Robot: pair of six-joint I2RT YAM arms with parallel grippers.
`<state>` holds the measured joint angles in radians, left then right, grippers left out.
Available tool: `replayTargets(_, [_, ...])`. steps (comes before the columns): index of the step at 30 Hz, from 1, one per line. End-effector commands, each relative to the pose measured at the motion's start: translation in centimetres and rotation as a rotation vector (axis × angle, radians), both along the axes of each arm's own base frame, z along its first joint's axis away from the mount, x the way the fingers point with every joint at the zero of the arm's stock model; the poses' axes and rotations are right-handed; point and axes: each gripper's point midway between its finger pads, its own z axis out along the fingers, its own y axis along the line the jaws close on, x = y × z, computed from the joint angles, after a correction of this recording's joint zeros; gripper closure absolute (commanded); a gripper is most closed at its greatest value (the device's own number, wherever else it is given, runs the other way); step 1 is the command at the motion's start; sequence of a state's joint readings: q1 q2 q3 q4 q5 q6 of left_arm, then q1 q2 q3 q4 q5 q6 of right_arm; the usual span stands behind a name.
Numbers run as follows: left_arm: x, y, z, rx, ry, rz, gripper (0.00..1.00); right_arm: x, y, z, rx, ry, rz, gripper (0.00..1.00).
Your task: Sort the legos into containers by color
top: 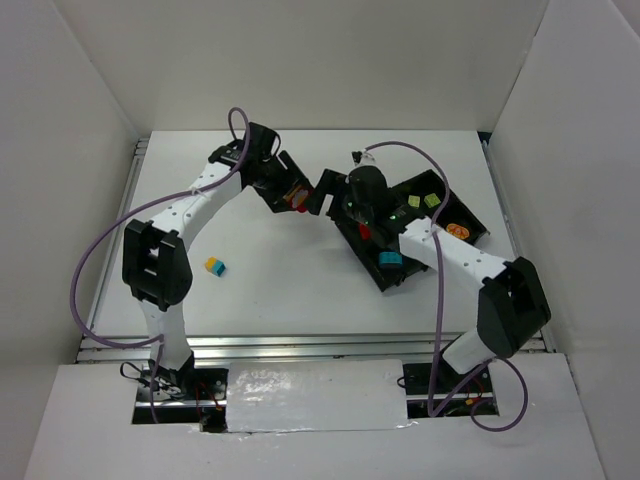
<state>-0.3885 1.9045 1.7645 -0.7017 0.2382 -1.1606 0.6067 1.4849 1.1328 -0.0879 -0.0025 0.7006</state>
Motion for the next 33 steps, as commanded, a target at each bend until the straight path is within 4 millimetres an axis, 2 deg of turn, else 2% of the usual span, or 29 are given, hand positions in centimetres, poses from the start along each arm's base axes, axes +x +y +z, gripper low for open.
replayTargets(1, [-0.2, -1.0, 3.7, -0.096, -0.058, -0.036, 1.00, 1.6, 2.2, 1.4, 0.070, -0.101, -0.027, 0.09])
replayTargets(2, [-0.4, -1.1, 3.6, -0.093, -0.051, -0.047, 1.00, 1.9, 2.6, 1.8, 0.075, -0.113, -0.029, 0.09])
replayTargets(4, [-0.7, -1.2, 3.8, -0.104, -0.046, -0.062, 1.00, 2.6, 3.3, 1.0, 0.060, -0.086, -0.054, 0.09])
replayTargets(7, [-0.8, -1.2, 4.6, -0.110, -0.067, -0.068, 1.00, 3.5, 3.3, 0.1, 0.062, -0.068, -0.101, 0.11])
replayTargets(9, [-0.8, -1.1, 4.6, -0.106, -0.067, -0.075, 1.00, 3.9, 3.3, 0.6, 0.078, -0.097, -0.113, 0.12])
replayTargets(10, [-1.1, -1.1, 4.6, -0.110, -0.060, -0.087, 1.00, 4.1, 3.4, 0.4, 0.082, -0.098, -0.117, 0.15])
replayTargets(14, [-1.4, -1.2, 3.7, -0.106, -0.031, -0.101, 1.00, 4.6, 4.2, 1.9, 0.130, -0.152, -0.094, 0.38])
replayTargets(17, [-1.3, -1.2, 3.7, -0.107, -0.035, -0.099, 1.00, 4.7, 4.4, 2.1, 0.135, -0.176, -0.090, 0.39])
replayTargets(22, [-1.4, -1.3, 3.7, -0.113, -0.036, -0.105, 1.00, 4.8, 4.7, 1.6, 0.127, -0.170, -0.074, 0.35])
replayTargets(23, [-1.5, -1.2, 3.5, -0.110, -0.032, -0.107, 1.00, 4.9, 4.6, 1.4, 0.127, -0.167, -0.075, 0.38])
replayTargets(27, [-1.6, -1.1, 3.8, -0.105, -0.042, -0.111, 0.99, 4.5, 5.0, 1.3, 0.137, -0.175, -0.047, 0.61])
replayTargets(28, [-1.6, -1.1, 3.9, -0.100, -0.048, -0.115, 0.92, 4.3, 5.0, 1.1, 0.137, -0.175, -0.037, 0.64])
replayTargets(29, [-1.5, -1.0, 4.1, -0.094, -0.055, -0.113, 0.87, 4.3, 5.0, 1.5, 0.147, -0.184, -0.034, 0.72])
replayTargets(31, [-1.5, -0.9, 4.2, -0.087, -0.068, -0.119, 0.83, 3.9, 5.2, 1.4, 0.150, -0.187, -0.015, 0.82])
replayTargets(32, [-1.5, -0.9, 4.3, -0.084, -0.073, -0.119, 0.79, 3.8, 5.2, 1.8, 0.155, -0.202, -0.007, 0.93])
replayTargets(33, [-1.4, -0.8, 4.4, -0.080, -0.085, -0.126, 0.73, 3.7, 5.2, 1.8, 0.155, -0.204, -0.002, 0.96])
